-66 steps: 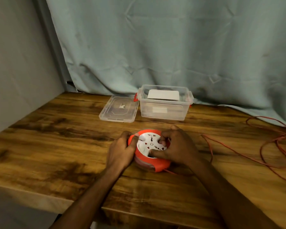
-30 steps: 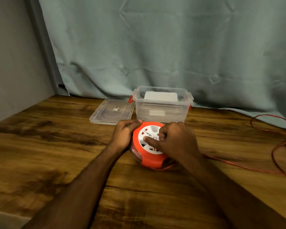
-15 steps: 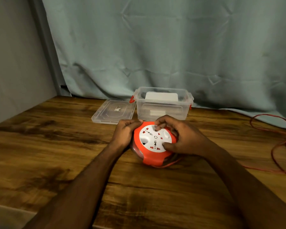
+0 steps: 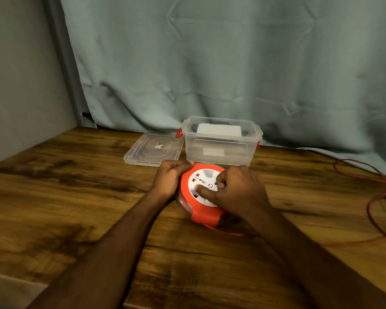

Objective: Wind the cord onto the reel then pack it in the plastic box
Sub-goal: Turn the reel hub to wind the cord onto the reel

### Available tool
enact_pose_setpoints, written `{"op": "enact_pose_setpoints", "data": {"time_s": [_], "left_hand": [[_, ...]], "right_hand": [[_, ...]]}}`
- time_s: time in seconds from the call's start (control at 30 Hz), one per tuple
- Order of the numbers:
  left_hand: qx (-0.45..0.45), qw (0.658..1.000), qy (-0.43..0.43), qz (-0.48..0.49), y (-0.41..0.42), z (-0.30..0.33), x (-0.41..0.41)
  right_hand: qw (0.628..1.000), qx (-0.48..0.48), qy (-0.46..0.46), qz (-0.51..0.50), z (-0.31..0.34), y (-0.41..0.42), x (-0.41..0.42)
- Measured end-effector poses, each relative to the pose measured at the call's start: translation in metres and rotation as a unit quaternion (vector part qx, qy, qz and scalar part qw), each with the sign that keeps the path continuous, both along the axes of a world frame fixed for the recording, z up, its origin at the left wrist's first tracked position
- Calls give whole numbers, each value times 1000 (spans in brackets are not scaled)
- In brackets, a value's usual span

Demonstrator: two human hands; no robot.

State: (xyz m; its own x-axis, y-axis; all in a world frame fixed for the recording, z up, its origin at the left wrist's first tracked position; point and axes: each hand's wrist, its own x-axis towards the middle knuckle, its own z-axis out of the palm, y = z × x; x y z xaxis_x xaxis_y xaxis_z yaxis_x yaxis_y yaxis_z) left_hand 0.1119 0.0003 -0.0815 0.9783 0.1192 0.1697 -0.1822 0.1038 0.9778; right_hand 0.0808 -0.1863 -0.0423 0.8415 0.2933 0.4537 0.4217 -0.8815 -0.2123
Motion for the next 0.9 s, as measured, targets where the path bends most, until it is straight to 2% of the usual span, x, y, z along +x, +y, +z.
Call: {"op": "enact_pose_setpoints", "data": {"time_s": [0.07, 0.13, 0.23, 0.3, 0.37, 0.57, 0.77, 0.9], "left_hand": [[-2, 1000, -1, 4, 0, 0, 0], [4, 1000, 0, 4, 0, 1, -1], [11, 1000, 2, 2, 0, 3, -3], [11, 1000, 2, 2, 0, 3, -3], [11, 1000, 3, 1, 0, 3, -4], [14, 1000, -3, -5, -2, 5, -5], [3, 1000, -2, 5, -3, 4, -4], [6, 1000, -8, 3, -2, 1, -2]], "right_hand": [[1000, 3, -8, 20, 0, -1, 0], [996, 44, -17, 78, 2, -10, 1], [984, 47, 55, 163, 7, -26, 7], [978, 15, 106, 178, 11, -31, 11], [972, 25, 136, 192, 13, -34, 14], [967, 62, 164, 184, 19, -37, 13], [988, 40, 95, 114, 15, -30, 6], [997, 15, 10, 72, 6, -15, 0]]}}
